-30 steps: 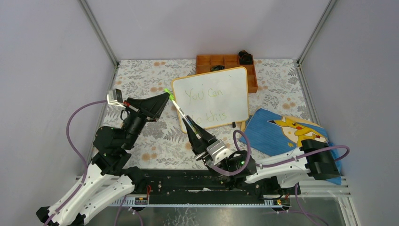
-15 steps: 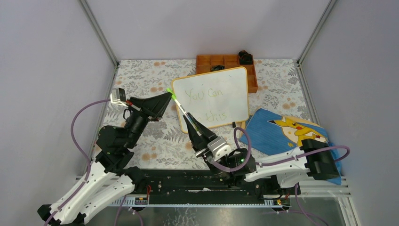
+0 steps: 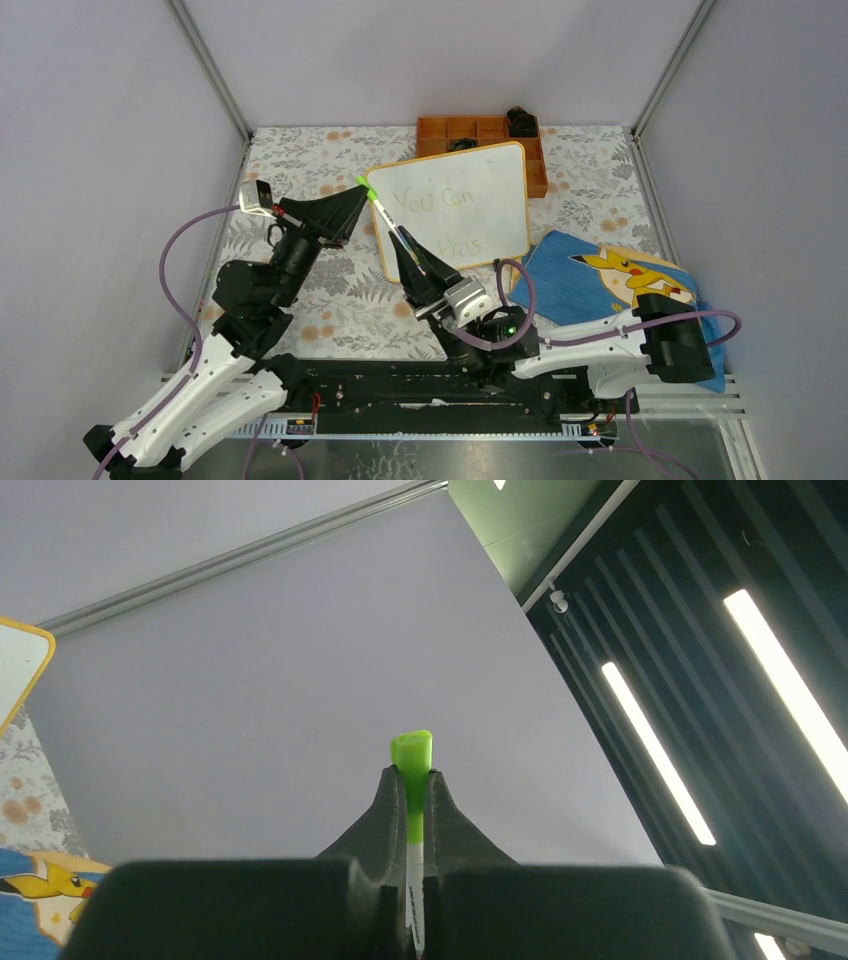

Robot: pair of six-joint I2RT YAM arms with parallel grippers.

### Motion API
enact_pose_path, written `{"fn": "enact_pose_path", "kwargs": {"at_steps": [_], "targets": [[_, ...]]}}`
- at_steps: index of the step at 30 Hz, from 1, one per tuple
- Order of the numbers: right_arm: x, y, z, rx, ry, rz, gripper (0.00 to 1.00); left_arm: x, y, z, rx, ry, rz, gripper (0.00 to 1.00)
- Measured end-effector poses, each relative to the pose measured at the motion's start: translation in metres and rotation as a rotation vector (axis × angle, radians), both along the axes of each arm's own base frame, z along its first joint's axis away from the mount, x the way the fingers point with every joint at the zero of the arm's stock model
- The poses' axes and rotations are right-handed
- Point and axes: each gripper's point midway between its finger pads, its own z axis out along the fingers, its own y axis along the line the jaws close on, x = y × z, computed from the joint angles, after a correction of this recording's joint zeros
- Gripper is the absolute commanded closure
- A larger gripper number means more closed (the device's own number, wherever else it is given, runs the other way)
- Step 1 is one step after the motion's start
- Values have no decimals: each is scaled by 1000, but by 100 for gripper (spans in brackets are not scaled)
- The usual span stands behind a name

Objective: Write a sentence on the whiteboard
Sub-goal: Close the whiteboard marker at the center of the board.

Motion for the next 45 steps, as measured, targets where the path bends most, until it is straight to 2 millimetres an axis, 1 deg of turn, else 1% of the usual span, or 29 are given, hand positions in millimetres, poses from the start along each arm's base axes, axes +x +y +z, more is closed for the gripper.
{"fn": "enact_pose_path", "kwargs": {"at_steps": [9, 14, 18, 25, 45], "targets": [[12, -4, 6, 44, 7, -8, 100, 9, -7, 6, -49, 0, -20, 100], [17, -6, 11, 80, 9, 2, 100, 11, -11, 11, -76, -12, -40, 100], [18, -7, 16, 112, 17, 14, 100, 11, -11, 16, -97, -27, -44, 100], [19, -7, 20, 149, 31, 34, 100, 12, -11, 20, -117, -41, -47, 100], [21, -8, 27, 189, 33, 34, 100, 11, -18, 25, -157, -14, 1, 100]]}}
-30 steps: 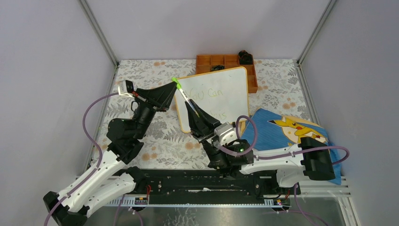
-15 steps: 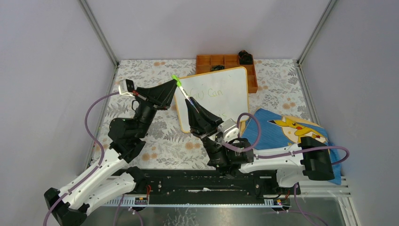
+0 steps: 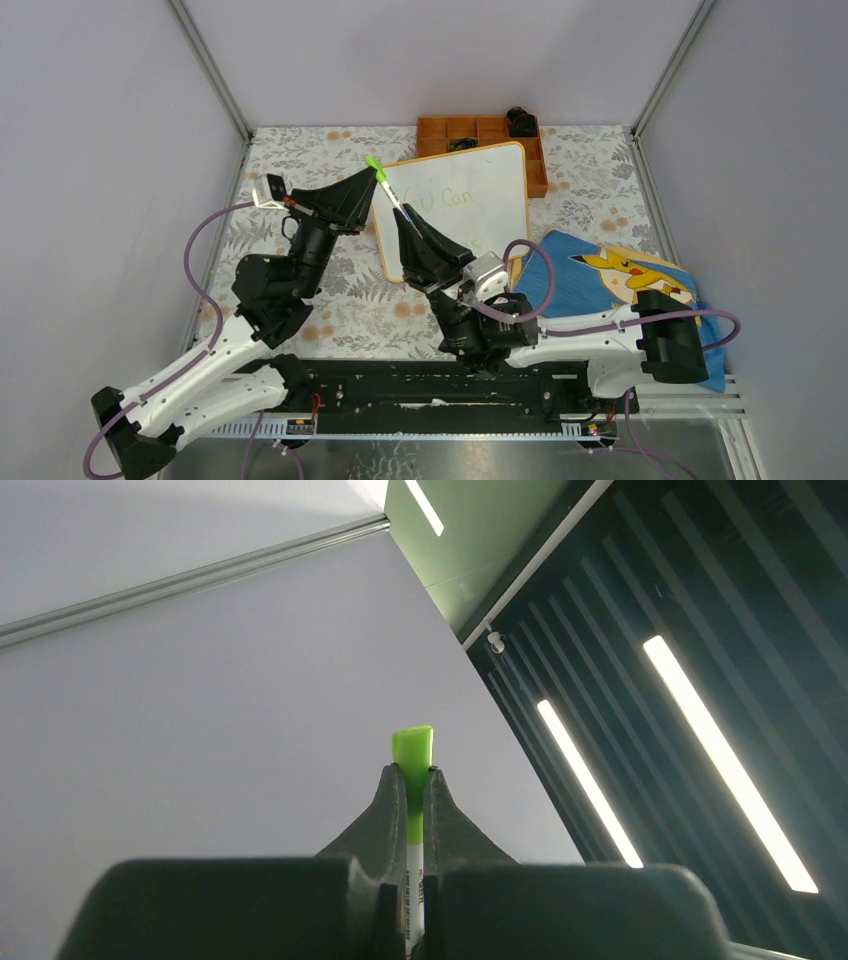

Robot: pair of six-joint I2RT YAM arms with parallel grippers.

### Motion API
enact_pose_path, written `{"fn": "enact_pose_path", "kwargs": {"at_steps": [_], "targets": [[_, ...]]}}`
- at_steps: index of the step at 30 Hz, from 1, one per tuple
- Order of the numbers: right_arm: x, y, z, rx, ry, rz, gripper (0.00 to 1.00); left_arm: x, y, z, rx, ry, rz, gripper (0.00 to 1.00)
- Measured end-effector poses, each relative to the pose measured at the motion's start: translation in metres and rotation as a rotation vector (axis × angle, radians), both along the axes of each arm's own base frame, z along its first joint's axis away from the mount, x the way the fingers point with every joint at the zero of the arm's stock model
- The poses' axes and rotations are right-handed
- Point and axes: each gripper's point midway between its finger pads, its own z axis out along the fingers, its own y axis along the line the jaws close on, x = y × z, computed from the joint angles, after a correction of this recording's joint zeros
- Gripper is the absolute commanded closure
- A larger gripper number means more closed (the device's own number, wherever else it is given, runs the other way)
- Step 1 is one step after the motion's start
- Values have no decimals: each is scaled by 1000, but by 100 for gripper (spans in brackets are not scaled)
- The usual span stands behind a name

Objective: Write a sentence on the whiteboard
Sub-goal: Close the whiteboard marker at the center of the board.

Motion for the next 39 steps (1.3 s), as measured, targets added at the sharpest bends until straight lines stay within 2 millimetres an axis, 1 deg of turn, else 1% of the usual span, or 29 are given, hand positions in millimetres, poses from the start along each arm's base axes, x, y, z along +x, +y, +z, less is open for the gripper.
{"fn": "enact_pose_path", "kwargs": {"at_steps": [16, 27, 33, 39], "targets": [[2, 2, 0, -20, -7, -29, 100, 2, -2, -3, -29, 51, 48, 100], [2, 3, 4, -27, -18, -49, 100, 1, -2, -1, -67, 73, 75, 100], [2, 3, 7, -27, -24, -55, 100, -2, -4, 1, -77, 78, 74, 100], [-2, 6, 9, -14, -35, -24, 100, -10, 4, 3, -74, 73, 77, 100]]}}
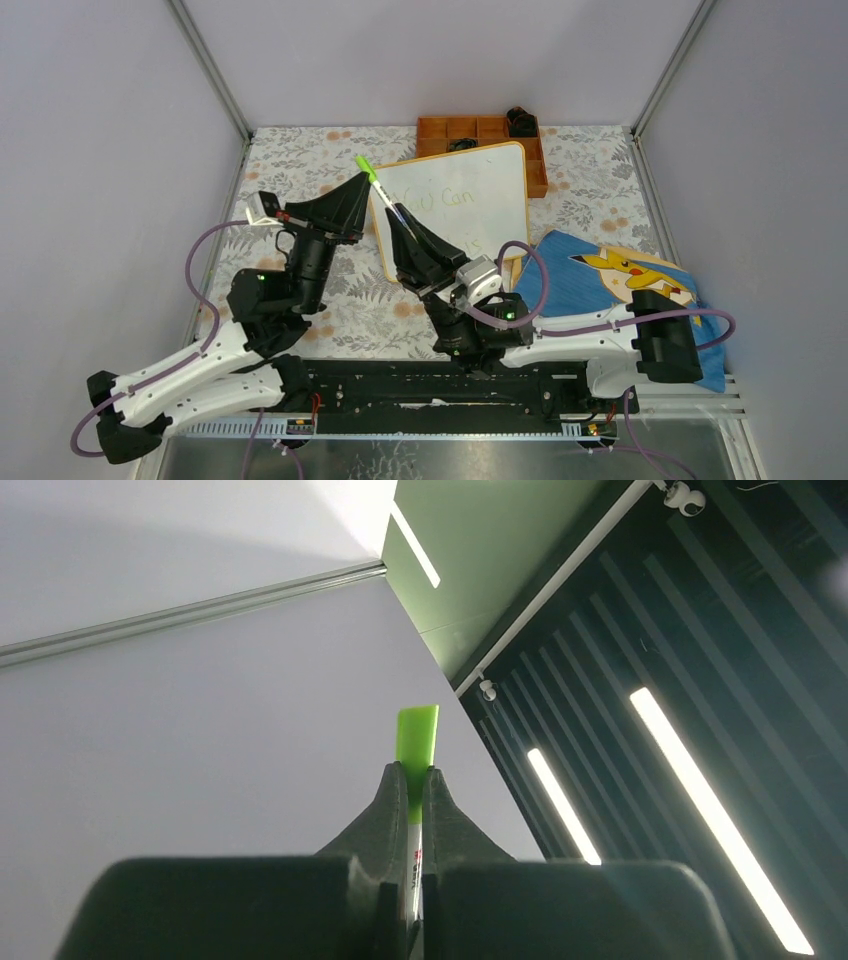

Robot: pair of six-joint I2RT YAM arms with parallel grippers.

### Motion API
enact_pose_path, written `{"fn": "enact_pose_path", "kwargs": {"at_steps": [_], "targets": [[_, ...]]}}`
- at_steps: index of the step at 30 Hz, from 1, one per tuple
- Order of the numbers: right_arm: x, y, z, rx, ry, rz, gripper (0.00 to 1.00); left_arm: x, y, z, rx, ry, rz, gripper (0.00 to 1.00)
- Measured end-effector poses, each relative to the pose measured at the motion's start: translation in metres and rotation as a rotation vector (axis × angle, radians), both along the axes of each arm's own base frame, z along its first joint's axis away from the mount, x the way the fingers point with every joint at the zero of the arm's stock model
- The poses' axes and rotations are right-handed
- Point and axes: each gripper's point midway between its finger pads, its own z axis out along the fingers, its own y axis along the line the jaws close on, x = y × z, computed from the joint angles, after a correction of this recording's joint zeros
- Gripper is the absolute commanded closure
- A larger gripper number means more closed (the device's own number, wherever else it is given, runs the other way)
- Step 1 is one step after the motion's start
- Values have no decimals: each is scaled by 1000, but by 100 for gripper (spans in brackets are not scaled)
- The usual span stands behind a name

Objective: Write a sentence on the whiteboard
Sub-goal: Close the whiteboard marker at the center of the board.

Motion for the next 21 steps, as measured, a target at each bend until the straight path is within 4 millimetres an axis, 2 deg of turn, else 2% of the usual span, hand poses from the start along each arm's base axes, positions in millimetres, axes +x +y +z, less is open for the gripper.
{"fn": "enact_pose_path", "kwargs": {"at_steps": [6, 8, 11, 14, 17, 19, 21], "targets": [[-6, 1, 1, 28, -5, 61, 100, -10, 4, 0, 35, -12, -3, 100], [-3, -3, 3, 39, -1, 56, 100, -19, -6, -4, 82, -27, -48, 100], [13, -12, 1, 44, 26, 11, 100, -37, -30, -14, 163, -60, -159, 100], [20, -15, -2, 41, 44, -11, 100, -41, -40, -22, 212, -68, -190, 98], [21, -15, -3, 41, 49, -13, 100, -43, -42, -23, 232, -78, -197, 88], [21, -15, -3, 42, 51, -12, 100, -44, -42, -23, 240, -85, -197, 72], [21, -15, -4, 39, 55, -12, 100, -45, -40, -23, 248, -95, -192, 50]]}}
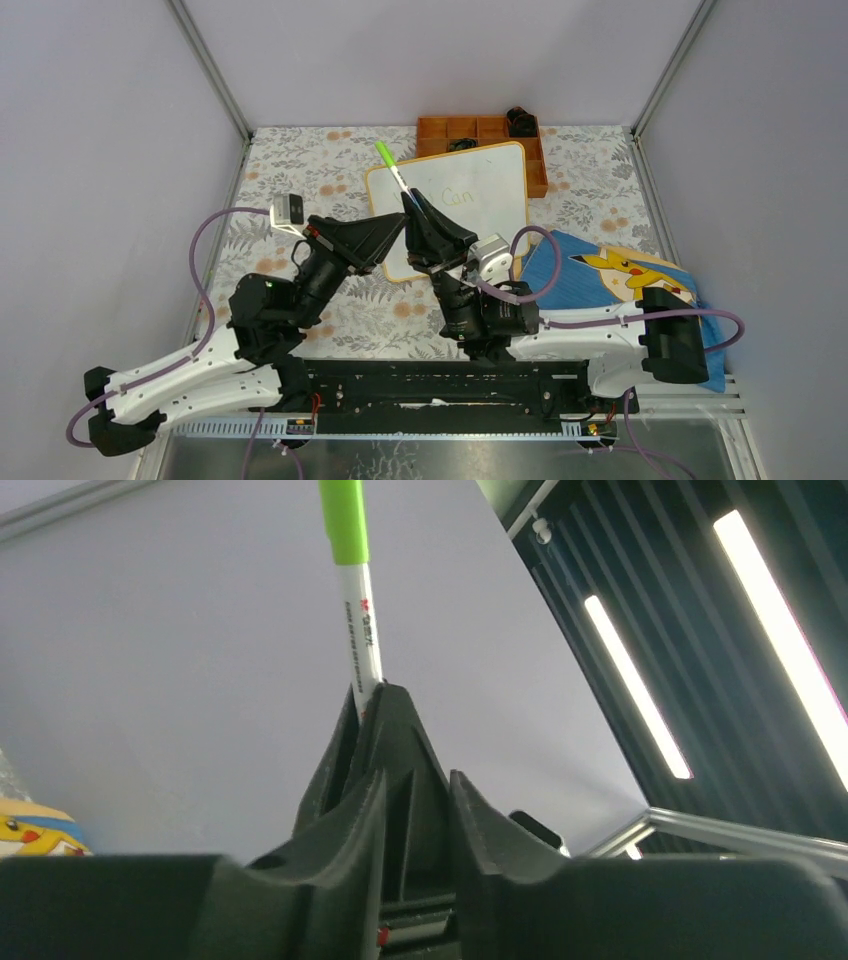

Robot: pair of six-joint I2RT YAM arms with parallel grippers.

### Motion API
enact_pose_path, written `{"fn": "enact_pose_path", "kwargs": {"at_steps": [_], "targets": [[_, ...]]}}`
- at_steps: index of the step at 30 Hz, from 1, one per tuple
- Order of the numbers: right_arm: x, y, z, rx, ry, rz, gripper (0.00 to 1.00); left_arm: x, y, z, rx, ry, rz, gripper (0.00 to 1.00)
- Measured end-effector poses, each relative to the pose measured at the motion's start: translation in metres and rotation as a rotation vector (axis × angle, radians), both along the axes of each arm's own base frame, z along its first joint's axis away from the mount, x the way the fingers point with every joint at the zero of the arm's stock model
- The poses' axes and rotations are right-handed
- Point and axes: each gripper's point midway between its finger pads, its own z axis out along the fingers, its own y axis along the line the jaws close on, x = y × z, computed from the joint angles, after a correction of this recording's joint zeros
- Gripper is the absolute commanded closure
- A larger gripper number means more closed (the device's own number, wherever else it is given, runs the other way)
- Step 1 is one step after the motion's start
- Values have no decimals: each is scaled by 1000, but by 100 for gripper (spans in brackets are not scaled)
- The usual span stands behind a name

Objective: Write a sentence on the whiteboard
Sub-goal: Close the whiteboard marker at the center of the board.

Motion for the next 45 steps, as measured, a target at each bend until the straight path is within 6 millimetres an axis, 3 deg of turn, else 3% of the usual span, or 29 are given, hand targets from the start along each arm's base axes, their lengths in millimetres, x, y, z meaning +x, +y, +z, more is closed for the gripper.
{"fn": "enact_pose_path", "kwargs": {"at_steps": [2, 4, 8, 13, 19, 29, 45], "targets": [[1, -1, -4, -6, 17, 3, 100, -2, 3, 3, -4, -10, 0, 35], [1, -1, -7, -18, 26, 9, 100, -4, 7, 4, 7, -26, 11, 28], [-3, -9, -6, -14, 42, 50, 100, 0, 14, 4, 44, -38, 67, 22], [-12, -34, 11, 48, 46, 122, 100, 8, 21, 9, 106, -51, 147, 19], [-20, -52, 19, 107, 57, 199, 100, 14, 28, 24, 138, -78, 219, 18], [-33, -43, 10, 60, 76, 319, 100, 25, 12, 40, 208, -124, 263, 20], [-38, -34, 4, 35, 88, 372, 100, 27, 6, 39, 231, -140, 266, 40]]}}
